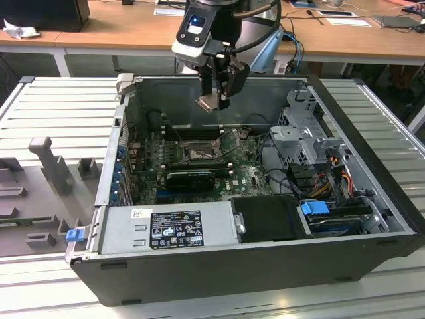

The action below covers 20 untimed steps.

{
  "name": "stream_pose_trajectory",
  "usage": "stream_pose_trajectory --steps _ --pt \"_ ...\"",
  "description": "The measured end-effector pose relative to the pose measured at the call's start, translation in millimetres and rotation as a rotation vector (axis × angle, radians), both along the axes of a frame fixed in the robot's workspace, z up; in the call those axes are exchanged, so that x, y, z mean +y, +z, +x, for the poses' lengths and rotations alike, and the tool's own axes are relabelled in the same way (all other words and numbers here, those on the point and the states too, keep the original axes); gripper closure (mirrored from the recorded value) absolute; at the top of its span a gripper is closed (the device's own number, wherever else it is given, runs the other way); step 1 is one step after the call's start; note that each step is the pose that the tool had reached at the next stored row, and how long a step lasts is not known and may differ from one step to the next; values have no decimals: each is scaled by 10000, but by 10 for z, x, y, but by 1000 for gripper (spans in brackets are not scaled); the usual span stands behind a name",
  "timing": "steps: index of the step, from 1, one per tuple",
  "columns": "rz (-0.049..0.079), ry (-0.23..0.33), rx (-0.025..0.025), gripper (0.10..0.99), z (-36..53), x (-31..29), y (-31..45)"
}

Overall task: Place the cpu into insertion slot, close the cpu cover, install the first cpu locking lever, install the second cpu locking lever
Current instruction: 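Place the cpu into insertion slot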

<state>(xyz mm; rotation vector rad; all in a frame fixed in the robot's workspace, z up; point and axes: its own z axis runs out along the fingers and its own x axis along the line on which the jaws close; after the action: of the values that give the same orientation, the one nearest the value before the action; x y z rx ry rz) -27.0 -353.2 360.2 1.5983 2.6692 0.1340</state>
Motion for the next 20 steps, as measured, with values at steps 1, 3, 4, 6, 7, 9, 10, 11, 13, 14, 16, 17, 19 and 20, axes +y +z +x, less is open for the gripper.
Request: stream_pose_trajectory --steps 1,3,4,6,7,9,10,11,13,14,16,17,19,20 --pt "0 -61 1 557 0 0 0" --pt "0 -325 0 557 0 0 0" --pt "0 -442 1 557 0 0 -1" --pt "1 -574 1 557 0 0 -1" --pt "0 -659 0 557 0 0 -1" --pt "0 -816 0 557 0 0 -2" --pt "0 -933 0 557 0 0 -3" --pt "1 -1023 0 557 0 0 -4" --pt "-1 -1222 0 557 0 0 -5" --pt "-2 -1326 0 557 0 0 -6" --pt "-3 -1780 0 557 0 0 -14" --pt "-3 -1950 0 557 0 0 -17" --pt "-3 -2192 0 557 -1 0 -23" --pt "-4 -2284 1 557 0 0 -26"
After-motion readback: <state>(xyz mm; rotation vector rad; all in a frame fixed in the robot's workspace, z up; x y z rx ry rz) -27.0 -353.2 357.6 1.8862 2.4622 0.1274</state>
